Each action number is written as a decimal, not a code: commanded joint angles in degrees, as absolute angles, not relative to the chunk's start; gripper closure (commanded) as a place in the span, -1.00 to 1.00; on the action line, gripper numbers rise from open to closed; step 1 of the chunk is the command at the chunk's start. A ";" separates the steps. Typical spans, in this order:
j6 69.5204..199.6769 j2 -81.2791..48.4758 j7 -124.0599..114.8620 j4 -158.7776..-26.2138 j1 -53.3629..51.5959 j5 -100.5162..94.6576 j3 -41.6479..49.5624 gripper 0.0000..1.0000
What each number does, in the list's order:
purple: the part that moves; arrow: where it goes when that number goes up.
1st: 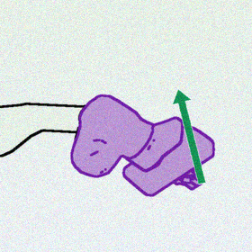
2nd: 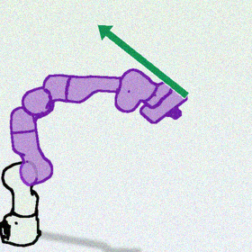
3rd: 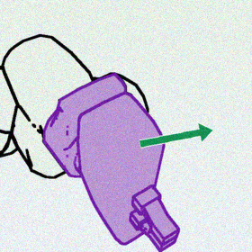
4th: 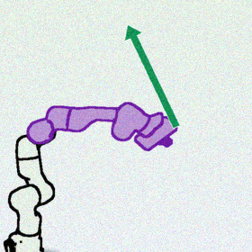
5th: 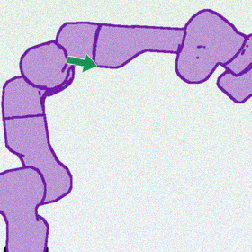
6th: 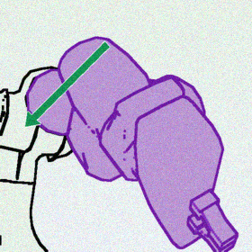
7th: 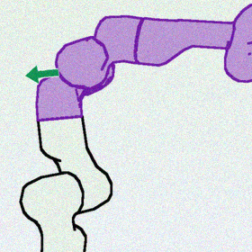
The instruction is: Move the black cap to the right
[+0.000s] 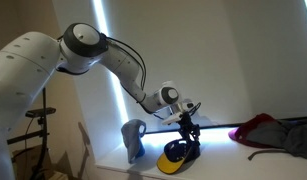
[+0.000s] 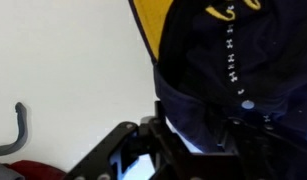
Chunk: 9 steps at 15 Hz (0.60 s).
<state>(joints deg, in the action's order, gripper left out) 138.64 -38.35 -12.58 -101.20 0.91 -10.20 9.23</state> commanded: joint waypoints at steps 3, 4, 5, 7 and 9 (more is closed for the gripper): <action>137.23 -38.94 -11.66 -100.28 1.35 -9.11 8.94 0.97; 137.43 -38.87 -12.35 -100.39 1.06 -9.37 9.29 0.99; 138.74 -38.61 -13.85 -100.93 0.29 -10.29 10.20 1.00; 147.33 -35.39 -20.81 -105.90 -3.21 -13.92 13.62 0.98; 152.79 -27.68 -26.93 -113.49 -8.23 -18.60 17.98 0.97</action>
